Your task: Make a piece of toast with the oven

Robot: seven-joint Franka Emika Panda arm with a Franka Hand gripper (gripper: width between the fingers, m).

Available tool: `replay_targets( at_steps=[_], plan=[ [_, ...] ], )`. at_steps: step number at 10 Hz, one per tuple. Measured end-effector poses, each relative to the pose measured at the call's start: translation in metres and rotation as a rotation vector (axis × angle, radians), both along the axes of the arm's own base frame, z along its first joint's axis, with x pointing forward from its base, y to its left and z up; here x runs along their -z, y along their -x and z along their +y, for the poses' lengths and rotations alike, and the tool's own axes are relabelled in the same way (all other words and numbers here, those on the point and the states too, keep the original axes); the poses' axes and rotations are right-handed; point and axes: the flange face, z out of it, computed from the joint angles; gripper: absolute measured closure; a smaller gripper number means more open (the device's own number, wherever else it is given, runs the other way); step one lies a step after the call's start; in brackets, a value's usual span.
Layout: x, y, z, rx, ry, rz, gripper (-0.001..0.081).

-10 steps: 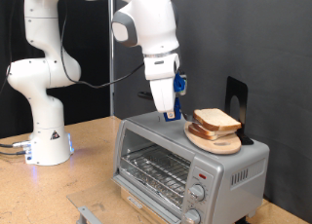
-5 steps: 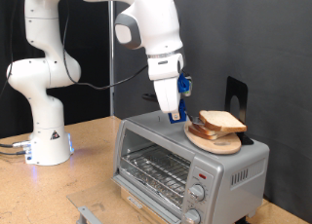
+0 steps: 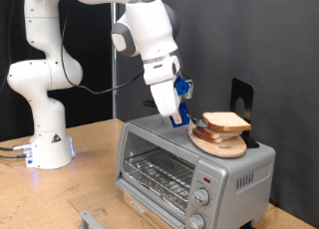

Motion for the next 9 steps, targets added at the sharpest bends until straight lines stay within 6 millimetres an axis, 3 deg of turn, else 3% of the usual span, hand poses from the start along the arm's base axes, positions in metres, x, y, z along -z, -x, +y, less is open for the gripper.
replay_targets(
  at_steps=[5,7,9],
  plan=[
    [-0.010,0.040,-0.024,0.001,-0.021,0.033,0.0422],
    [-0.009,0.039,-0.024,-0.002,-0.030,0.018,0.0422],
    [-0.005,0.049,-0.042,-0.025,-0.068,-0.005,0.0422]
  ],
)
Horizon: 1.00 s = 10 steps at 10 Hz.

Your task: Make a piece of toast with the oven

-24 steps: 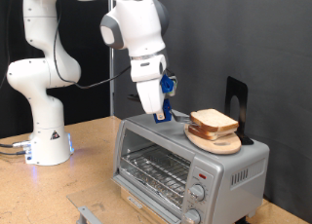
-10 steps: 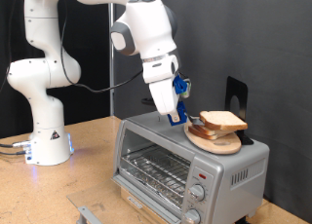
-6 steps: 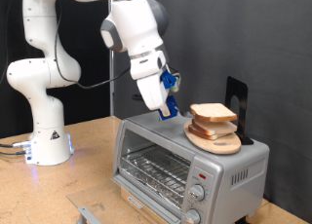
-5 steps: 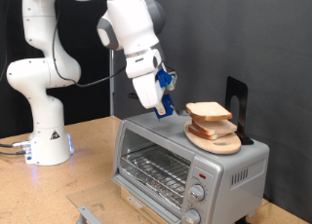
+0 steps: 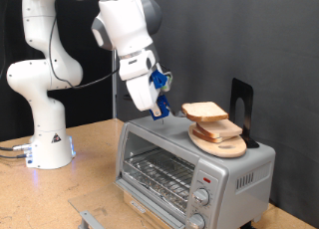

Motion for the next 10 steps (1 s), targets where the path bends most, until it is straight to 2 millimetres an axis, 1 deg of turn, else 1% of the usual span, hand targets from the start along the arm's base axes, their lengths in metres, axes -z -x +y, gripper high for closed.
replay_targets(
  at_steps=[5,10],
  plan=[
    [0.008,0.044,-0.067,-0.022,0.000,0.044,0.0422],
    [0.011,0.087,-0.130,-0.043,-0.016,-0.024,0.0422]
  ],
)
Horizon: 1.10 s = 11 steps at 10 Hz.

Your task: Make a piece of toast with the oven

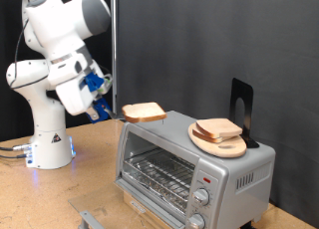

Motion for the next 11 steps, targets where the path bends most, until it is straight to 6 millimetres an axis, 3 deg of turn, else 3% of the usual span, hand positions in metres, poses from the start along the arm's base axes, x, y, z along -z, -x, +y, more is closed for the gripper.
replay_targets(
  at_steps=[2,5,11],
  plan=[
    [-0.003,0.020,-0.017,0.009,-0.020,-0.010,0.0422],
    [0.009,0.018,-0.017,0.033,-0.001,-0.021,0.0422],
    [0.094,0.014,-0.038,0.102,0.121,0.035,0.0422]
  ],
)
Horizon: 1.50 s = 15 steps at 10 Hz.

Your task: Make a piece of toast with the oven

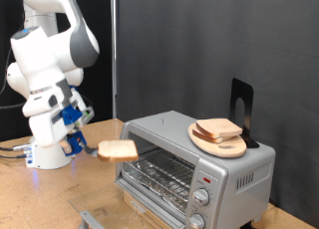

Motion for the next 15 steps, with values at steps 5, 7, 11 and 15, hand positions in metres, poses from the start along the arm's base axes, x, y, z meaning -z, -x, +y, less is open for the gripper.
replay_targets(
  at_steps=[5,7,11,15],
  plan=[
    [0.043,-0.010,-0.006,0.022,0.006,0.049,0.0422],
    [0.044,-0.010,-0.003,-0.030,0.003,0.051,0.0422],
    [0.034,-0.031,0.026,-0.117,0.020,0.024,0.0422],
    [0.031,-0.050,0.073,-0.224,0.079,0.033,0.0422]
  ],
)
